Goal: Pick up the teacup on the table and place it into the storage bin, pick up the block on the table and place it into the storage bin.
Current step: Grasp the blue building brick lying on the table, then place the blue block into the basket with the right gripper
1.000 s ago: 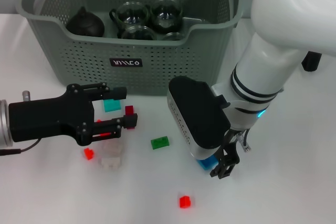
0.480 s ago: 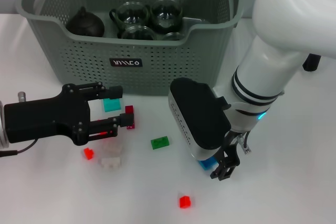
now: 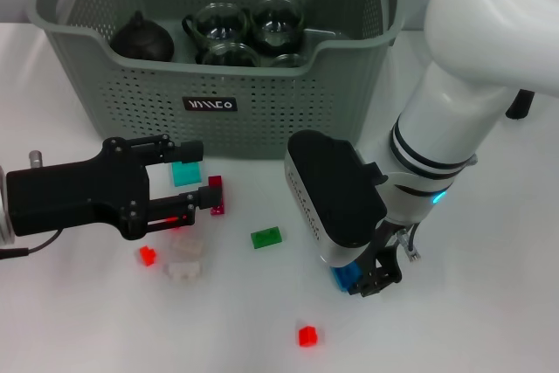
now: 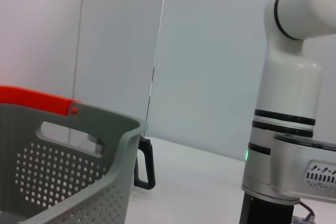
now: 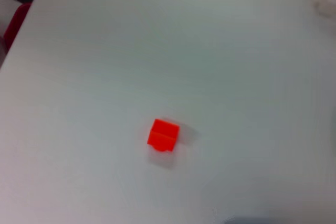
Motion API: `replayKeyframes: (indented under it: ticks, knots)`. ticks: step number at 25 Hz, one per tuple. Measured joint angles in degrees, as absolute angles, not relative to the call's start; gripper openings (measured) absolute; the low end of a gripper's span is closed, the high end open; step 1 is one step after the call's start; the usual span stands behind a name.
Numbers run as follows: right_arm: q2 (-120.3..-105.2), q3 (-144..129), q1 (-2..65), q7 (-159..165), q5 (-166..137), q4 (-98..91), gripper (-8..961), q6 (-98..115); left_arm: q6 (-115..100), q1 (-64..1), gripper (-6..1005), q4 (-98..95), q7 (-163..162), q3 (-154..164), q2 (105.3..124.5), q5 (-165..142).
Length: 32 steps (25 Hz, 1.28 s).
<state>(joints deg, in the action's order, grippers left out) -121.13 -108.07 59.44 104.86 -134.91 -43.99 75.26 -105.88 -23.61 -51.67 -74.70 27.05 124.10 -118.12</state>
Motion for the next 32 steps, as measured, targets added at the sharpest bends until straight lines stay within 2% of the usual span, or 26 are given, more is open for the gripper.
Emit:
replayKeyframes:
  ticks: [10,21,32]
  knots:
    - [-120.9,-106.64,59.68,105.71,-134.75,-43.88,422,75.68,-106.1,-23.6,647,-51.68,-74.57,26.55,124.03,-118.12]
    - [-120.25,-96.61,57.28,108.42,-135.56,-50.3,422,84.08,-106.65,-23.48,647,-52.09,-74.3,25.74,123.91,-118.37]
    - [-120.14,-77.11,51.35,114.01,-135.85,-68.25,422,96.2,-106.52,-23.44,647,-52.92,-74.18,25.49,123.8,-118.49]
